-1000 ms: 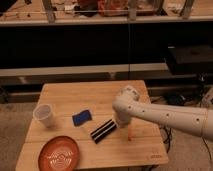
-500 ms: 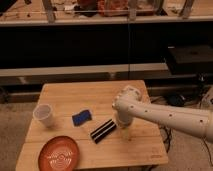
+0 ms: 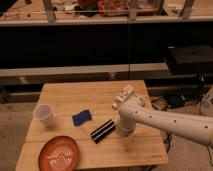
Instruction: Push the eraser across the table
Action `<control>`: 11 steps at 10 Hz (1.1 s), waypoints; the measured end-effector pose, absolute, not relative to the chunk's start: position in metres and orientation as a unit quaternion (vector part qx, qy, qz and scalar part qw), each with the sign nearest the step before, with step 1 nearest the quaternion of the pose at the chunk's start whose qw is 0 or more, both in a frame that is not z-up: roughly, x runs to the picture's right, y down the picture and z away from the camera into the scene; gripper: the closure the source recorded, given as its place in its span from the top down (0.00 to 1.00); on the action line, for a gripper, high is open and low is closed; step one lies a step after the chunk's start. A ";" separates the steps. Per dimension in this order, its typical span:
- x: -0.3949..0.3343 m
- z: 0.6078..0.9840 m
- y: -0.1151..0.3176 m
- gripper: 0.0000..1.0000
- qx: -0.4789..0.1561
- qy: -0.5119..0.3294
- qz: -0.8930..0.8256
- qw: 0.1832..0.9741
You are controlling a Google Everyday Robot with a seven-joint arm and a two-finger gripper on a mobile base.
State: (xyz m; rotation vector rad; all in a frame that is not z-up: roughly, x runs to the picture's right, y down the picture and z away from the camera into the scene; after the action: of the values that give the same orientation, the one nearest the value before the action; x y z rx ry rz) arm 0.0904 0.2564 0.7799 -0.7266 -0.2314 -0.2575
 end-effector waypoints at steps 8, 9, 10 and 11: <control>0.041 0.784 0.292 0.00 -0.326 -0.165 -0.187 0.912; 0.038 0.784 0.290 0.00 -0.316 -0.167 -0.189 0.915; 0.034 0.783 0.286 0.00 -0.305 -0.168 -0.193 0.917; 0.028 0.782 0.281 0.00 -0.295 -0.170 -0.198 0.919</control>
State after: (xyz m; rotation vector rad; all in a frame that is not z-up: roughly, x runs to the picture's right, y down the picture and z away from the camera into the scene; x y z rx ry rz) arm 0.0284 0.2805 0.7815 -0.6070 -0.3489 -0.4071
